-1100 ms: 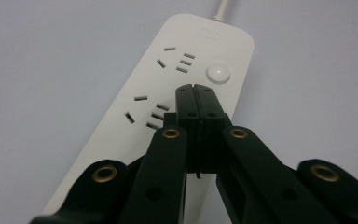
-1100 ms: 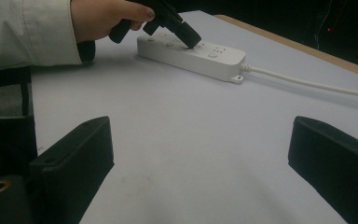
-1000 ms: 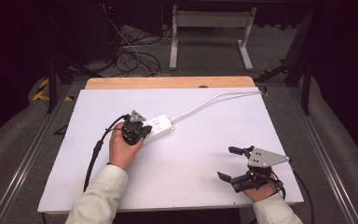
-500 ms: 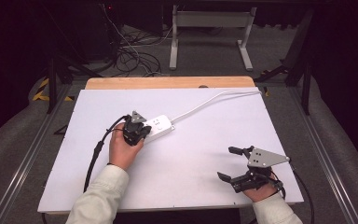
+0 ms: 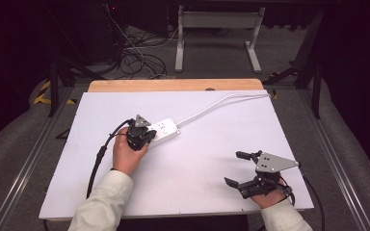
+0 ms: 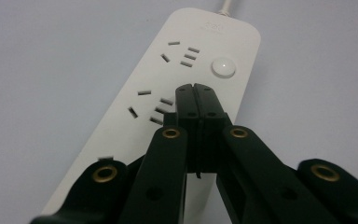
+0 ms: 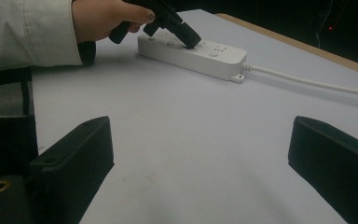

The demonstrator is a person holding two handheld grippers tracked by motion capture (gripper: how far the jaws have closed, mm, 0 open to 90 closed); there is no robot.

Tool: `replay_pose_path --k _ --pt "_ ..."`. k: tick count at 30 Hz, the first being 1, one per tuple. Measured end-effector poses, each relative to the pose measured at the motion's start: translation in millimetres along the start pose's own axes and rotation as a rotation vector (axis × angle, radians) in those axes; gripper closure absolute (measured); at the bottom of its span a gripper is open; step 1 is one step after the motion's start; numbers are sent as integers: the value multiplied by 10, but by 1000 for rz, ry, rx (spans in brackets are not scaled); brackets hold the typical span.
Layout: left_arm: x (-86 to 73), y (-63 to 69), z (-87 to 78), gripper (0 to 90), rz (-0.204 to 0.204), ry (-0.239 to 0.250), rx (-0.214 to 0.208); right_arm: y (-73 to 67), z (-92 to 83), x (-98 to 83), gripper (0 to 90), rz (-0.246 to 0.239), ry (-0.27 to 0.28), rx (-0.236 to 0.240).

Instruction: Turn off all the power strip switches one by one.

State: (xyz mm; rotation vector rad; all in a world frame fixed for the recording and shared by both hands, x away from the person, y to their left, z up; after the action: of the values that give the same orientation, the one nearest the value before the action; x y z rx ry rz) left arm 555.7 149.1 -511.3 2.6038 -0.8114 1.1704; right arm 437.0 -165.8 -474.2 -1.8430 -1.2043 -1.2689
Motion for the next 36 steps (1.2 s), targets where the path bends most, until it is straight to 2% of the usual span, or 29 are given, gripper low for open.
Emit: replay_pose_path --k 3,5,12,16,23,28,30,36 --pt "1 20 6 900 1 10 -21 -1 1 -1 70 1 0 1" --pt "6 22 8 900 13 11 -1 -3 3 -1 70 2 1 2" --pt "-1 30 4 900 -8 8 -10 -1 1 -7 70 3 -2 0" --pt "1 34 3 900 4 6 5 -3 2 -6 70 3 -2 1" --pt "-2 37 6 900 -9 9 -2 -7 8 -6 70 3 -4 1" --pt "-1 41 3 900 -1 7 21 -10 8 -8 70 2 -5 2" --pt "-3 46 5 900 -12 7 8 -10 8 -8 70 2 -5 2" --pt "-8 50 13 900 -8 1 14 -14 13 -7 70 2 -5 4"
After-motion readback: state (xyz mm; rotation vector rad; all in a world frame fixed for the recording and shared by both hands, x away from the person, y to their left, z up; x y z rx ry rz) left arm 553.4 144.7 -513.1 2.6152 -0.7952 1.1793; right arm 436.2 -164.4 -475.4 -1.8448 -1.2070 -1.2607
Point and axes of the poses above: each handheld gripper's, and its own axes: z roughly forward along the jaws, x roughly out of its top, y roughly to its right, the point moved 7 cm from there along z, roughly forward along the jaws, and after that the axes turned 4 degrees about x, right-handed, at the moved point
